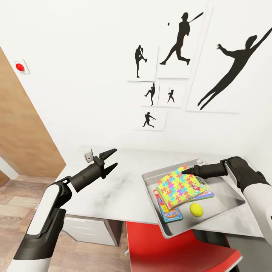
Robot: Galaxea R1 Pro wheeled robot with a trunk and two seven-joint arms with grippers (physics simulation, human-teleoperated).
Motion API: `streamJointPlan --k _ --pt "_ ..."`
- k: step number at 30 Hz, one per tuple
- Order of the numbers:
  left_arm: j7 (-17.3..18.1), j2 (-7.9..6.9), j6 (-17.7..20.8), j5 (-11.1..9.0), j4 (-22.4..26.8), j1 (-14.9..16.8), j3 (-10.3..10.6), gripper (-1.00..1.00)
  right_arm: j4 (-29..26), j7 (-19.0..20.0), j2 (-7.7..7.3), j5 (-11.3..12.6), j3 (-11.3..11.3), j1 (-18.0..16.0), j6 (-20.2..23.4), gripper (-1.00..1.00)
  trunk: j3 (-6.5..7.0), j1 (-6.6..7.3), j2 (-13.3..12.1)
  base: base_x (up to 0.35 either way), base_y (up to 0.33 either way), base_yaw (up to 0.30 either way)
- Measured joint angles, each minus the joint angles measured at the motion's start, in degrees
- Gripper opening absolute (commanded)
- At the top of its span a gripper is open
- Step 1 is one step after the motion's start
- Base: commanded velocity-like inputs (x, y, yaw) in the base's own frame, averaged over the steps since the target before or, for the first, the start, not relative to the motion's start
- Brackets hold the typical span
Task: Put all the toys in the child's room - the three board games (two on the bed and one on the table), the two jigsaw puzzles on the table, and the tennis ball on the table - inside the toy box on the table in the child's room.
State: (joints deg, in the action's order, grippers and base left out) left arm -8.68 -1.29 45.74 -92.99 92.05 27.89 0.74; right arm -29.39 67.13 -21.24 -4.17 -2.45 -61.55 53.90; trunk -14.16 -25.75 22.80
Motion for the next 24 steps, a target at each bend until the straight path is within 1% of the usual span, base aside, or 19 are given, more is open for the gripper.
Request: streamJointPlan --k 9,24 --pt "0.0 0.0 0.0 0.0 0.0 0.0 0.0 1.0 0.0 0.0 -0.09 0.0 0.0 0.0 0.0 -1.0 -0.24 0.0 0.0 0.0 0.0 0.0" --pt "-0.1 0.0 0.0 0.0 0.0 0.1 0.0 1.0 0.0 0.0 -0.06 0.0 0.0 0.0 0.0 -1.0 -1.44 0.0 0.0 0.0 0.0 0.0"
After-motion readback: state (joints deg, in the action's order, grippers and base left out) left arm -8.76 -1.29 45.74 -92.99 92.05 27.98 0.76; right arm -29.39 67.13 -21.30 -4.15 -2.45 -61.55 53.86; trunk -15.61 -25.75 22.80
